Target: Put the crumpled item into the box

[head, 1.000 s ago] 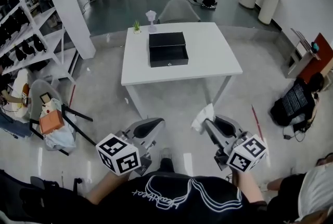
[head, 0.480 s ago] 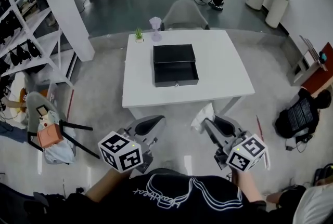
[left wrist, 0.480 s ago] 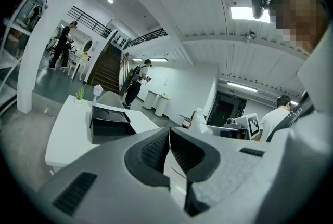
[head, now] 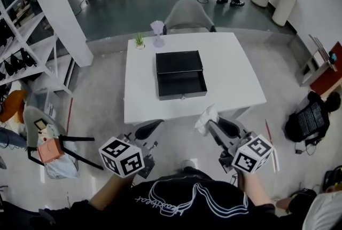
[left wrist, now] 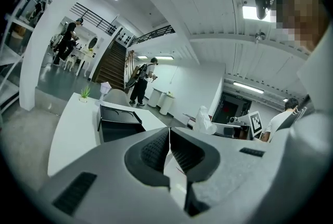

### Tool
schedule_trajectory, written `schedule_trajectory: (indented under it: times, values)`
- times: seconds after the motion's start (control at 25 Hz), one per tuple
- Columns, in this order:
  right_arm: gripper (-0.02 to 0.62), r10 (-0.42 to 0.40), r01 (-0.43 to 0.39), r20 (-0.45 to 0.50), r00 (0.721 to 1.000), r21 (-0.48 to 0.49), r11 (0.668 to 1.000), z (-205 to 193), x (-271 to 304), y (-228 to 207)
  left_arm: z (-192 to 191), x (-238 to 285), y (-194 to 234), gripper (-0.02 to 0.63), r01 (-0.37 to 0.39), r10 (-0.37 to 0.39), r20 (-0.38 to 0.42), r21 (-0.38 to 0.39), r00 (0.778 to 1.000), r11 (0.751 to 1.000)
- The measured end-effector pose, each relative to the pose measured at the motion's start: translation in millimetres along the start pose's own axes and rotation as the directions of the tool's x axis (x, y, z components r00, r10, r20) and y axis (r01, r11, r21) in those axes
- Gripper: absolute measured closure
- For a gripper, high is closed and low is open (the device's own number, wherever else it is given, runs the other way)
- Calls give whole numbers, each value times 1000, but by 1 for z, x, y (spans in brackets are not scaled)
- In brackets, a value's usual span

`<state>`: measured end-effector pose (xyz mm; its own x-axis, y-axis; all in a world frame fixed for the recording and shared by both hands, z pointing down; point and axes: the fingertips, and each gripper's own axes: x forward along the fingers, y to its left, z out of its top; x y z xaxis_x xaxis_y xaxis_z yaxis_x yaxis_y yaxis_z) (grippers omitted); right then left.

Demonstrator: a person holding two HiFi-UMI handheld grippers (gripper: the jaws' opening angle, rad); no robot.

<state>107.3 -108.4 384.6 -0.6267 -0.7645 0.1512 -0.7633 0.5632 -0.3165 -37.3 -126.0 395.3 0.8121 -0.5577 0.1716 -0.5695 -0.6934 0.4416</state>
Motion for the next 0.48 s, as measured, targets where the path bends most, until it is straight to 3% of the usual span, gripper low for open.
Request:
schedule_trajectory:
  times: [0.48]
  values:
    - [509, 6, -10, -80, 997, -51, 999, -3, 61, -34, 8, 26, 43, 598, -49, 49, -11, -16, 999, 999]
